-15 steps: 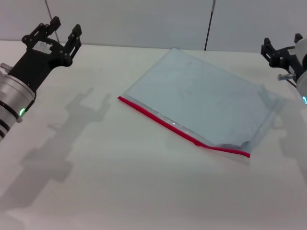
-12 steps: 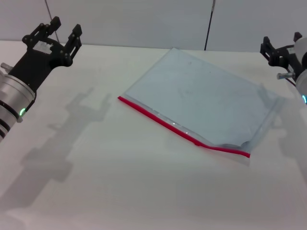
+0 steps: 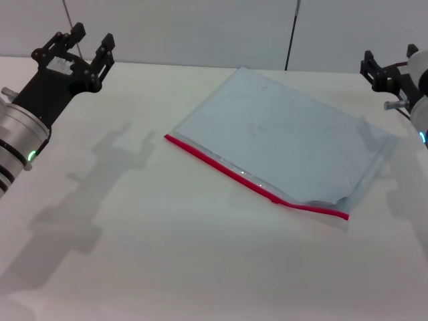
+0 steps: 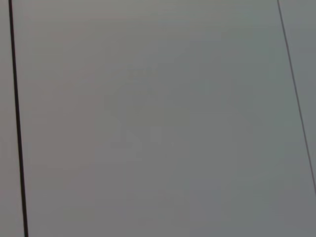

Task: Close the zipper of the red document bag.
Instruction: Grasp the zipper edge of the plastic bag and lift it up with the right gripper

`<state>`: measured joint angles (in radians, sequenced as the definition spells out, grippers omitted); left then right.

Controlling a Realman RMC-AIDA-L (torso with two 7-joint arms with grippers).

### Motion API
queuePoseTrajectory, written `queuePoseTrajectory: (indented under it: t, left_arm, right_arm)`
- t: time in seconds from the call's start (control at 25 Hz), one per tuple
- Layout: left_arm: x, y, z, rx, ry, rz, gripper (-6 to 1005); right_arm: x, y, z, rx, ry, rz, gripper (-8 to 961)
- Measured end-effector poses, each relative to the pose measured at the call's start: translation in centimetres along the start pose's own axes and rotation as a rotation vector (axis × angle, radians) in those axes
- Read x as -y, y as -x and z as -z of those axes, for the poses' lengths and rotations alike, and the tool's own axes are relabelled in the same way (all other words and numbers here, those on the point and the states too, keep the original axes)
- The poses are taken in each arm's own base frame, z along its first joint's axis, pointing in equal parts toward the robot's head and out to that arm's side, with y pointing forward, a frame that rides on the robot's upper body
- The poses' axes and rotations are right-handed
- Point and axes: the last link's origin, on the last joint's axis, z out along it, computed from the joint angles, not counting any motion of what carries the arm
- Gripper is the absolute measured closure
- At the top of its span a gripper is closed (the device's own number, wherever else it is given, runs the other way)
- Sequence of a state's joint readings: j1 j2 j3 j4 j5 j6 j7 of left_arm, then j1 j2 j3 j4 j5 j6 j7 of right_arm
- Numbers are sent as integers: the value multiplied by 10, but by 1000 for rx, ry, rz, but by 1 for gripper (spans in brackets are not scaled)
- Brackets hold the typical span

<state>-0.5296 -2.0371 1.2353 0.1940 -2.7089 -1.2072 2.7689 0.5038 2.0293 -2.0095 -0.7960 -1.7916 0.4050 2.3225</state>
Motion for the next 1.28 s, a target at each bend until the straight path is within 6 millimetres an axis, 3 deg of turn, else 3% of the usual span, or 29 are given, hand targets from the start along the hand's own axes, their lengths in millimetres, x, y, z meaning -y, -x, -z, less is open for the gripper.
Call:
queuePoseTrajectory:
  t: [1.28]
  left_arm:
    - [0,-1,-1,1,4,-3,456]
  right_arm:
    - [-7,3,0,17,13,21,166]
